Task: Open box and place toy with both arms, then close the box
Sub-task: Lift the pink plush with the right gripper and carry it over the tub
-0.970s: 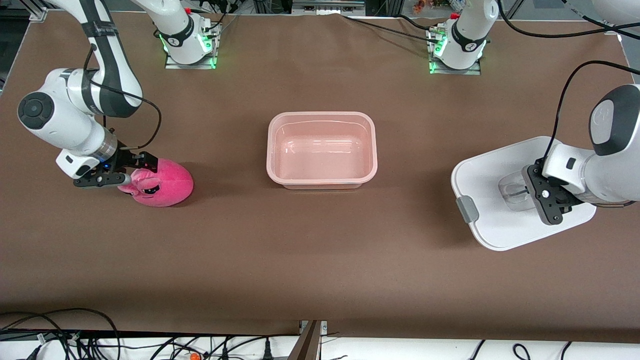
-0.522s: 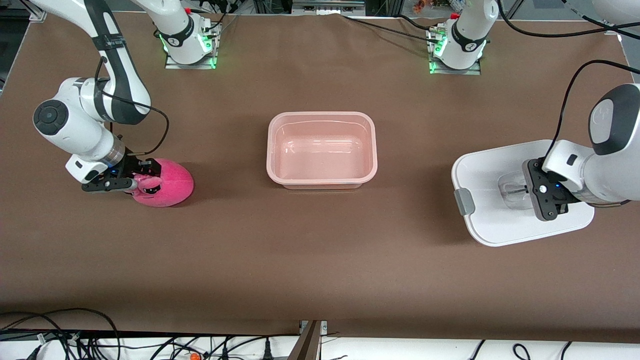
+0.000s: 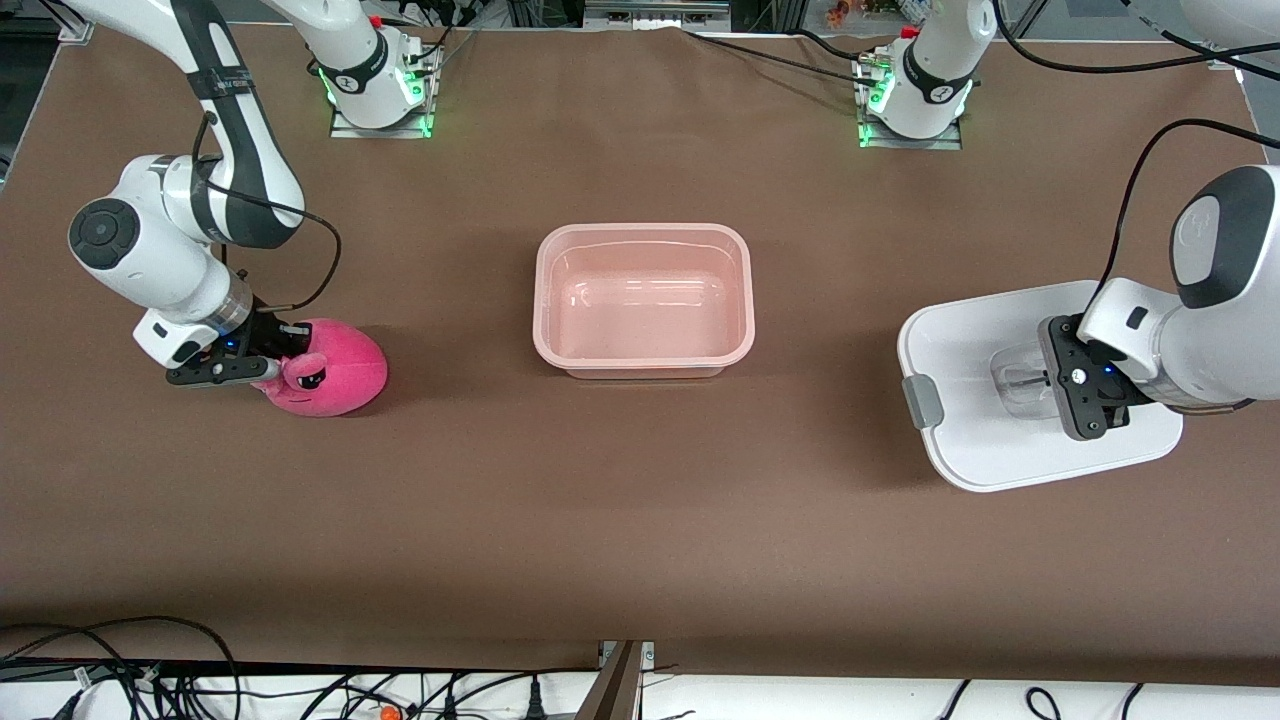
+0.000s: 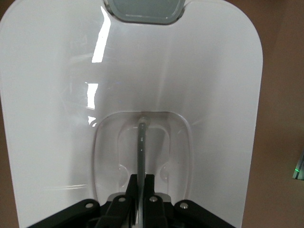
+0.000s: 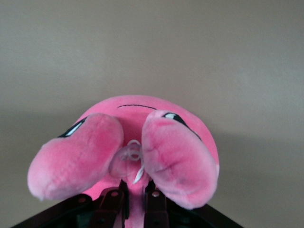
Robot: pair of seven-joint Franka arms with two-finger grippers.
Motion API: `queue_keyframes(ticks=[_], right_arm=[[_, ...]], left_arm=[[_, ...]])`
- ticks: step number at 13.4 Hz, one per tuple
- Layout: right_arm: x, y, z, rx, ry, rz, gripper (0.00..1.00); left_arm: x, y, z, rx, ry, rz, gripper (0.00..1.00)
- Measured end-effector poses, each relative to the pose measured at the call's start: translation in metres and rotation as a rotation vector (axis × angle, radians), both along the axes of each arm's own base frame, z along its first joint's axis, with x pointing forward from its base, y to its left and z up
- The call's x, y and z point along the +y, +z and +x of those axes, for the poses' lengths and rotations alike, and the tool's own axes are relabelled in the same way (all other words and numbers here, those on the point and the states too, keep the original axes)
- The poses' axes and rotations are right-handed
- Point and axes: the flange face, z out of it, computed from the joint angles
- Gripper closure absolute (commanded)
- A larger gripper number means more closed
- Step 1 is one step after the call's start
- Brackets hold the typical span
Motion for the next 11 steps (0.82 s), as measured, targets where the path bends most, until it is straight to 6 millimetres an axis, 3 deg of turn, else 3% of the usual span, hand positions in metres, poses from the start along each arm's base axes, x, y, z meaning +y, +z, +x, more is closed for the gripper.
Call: queue_keyframes(ticks=[3,6,8,11], right_arm=[[0.036,0.029,0.012,0.037,0.062,0.015,1.00],[0.077,0.093,0.027,0.120,0.121,0.022,1.00],[0.123,0.127,0.026,0.160,0.162,0.015,1.00],[0.205,0.152,0.008,0.256,0.272,-0.016,1.00]], left_arm=[[0.000,0.000,0.000,0.000,0.000,0.000,1.00],[0.000,0.000,0.000,0.000,0.000,0.000,1.00],[0.002,0.000,0.000,0.001,0.001,0.000,1.00],[0.004,0.000,0.000,0.002,-0.009,-0.002,1.00]])
